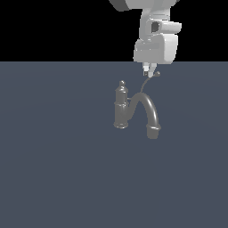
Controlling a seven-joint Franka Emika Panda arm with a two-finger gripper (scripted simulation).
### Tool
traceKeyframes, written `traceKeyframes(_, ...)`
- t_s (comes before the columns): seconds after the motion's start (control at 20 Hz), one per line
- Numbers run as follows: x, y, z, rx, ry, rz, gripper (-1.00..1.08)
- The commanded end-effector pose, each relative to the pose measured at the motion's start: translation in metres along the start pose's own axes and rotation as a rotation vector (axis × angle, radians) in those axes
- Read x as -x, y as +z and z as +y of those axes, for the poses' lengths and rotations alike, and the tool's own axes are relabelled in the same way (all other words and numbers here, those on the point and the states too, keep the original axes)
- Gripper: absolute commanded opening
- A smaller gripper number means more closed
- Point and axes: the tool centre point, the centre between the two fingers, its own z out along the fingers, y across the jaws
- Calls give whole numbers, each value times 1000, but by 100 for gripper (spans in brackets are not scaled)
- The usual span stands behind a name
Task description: Turn on the faucet by rotating a designated handle.
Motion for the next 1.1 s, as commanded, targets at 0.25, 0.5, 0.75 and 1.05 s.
traceKeyframes(0.25, -5, 0, -12, -1, -6, -3, -100)
traceKeyframes(0.5, -9, 0, -25, 0, 0, -1, -100)
traceKeyframes(0.75, -13, 0, -37, 0, 7, 1, -100)
traceKeyframes(1.05, -17, 1, -52, 0, 14, 2, -100)
